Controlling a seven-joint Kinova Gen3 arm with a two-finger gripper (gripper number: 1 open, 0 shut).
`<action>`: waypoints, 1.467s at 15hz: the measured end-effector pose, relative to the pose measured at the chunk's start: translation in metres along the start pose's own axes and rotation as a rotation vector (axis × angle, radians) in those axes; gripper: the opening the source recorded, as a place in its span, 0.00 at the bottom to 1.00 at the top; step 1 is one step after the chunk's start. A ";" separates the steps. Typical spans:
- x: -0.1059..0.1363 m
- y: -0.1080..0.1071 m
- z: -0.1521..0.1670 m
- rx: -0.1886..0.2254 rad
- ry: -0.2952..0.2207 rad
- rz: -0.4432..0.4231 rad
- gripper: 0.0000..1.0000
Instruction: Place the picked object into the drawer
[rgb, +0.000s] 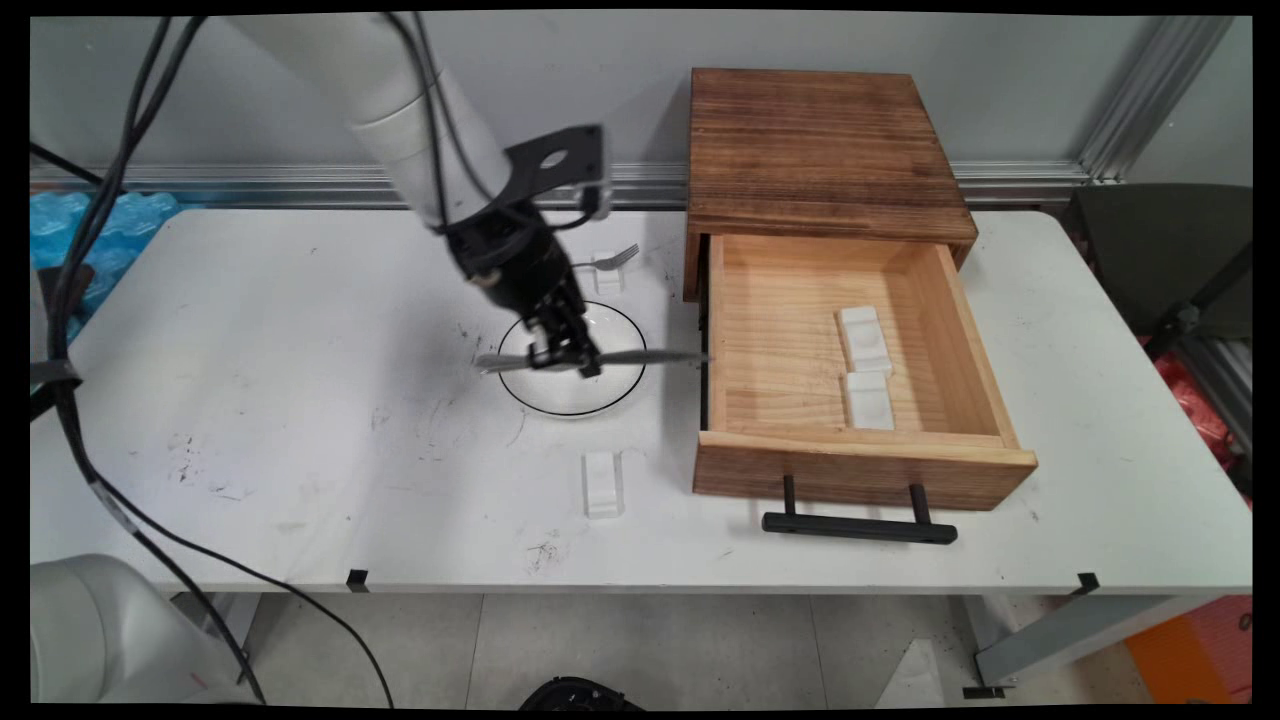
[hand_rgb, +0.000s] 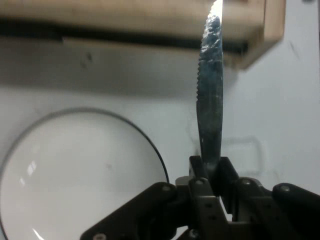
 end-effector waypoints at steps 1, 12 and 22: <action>0.007 -0.001 -0.001 0.002 0.006 0.003 0.00; 0.103 -0.010 0.017 0.021 0.125 0.023 0.00; 0.174 -0.012 0.067 0.043 0.176 0.059 0.00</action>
